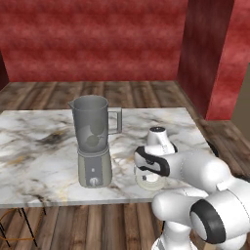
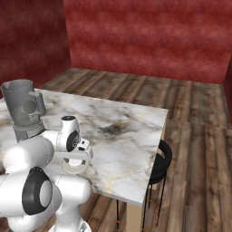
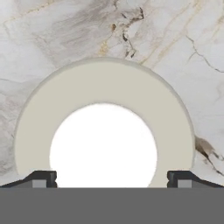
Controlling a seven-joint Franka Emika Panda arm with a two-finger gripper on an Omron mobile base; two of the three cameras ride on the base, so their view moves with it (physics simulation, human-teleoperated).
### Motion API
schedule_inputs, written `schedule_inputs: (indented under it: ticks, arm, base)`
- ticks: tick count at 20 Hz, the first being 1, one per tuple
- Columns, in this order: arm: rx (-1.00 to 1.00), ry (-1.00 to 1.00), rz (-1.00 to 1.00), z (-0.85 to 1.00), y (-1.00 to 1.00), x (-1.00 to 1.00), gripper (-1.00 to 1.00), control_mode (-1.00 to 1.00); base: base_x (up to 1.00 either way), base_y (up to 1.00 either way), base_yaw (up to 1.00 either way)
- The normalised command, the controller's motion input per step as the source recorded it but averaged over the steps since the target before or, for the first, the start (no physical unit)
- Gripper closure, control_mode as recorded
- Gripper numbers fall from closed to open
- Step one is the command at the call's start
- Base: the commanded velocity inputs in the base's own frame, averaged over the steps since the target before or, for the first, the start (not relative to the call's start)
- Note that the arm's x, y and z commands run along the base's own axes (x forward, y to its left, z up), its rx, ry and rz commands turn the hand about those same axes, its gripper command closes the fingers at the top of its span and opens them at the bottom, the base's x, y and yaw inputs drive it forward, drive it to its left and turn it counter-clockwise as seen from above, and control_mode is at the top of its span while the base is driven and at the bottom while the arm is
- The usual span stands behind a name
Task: Grab the lime and lemon from the fridge, place them in the blender, close the lid, and turn on the blender to create a marinade.
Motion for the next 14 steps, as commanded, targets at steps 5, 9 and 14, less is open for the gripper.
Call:
schedule_inputs:
  ticks: [5, 9, 14]
  arm:
    - [0.0, 0.0, 0.0, -0.23, 0.04, 0.0, -1.0, -1.0]
    - [0.0, 0.0, 0.0, -0.13, 0.02, 0.0, -1.0, -1.0]
    - [0.0, 0.0, 0.0, -0.05, 0.0, 0.0, -1.0, -1.0]
  base:
    - [0.0, 0.0, 0.0]
    - [0.0, 0.0, 0.0]
    - [0.0, 0.0, 0.0]
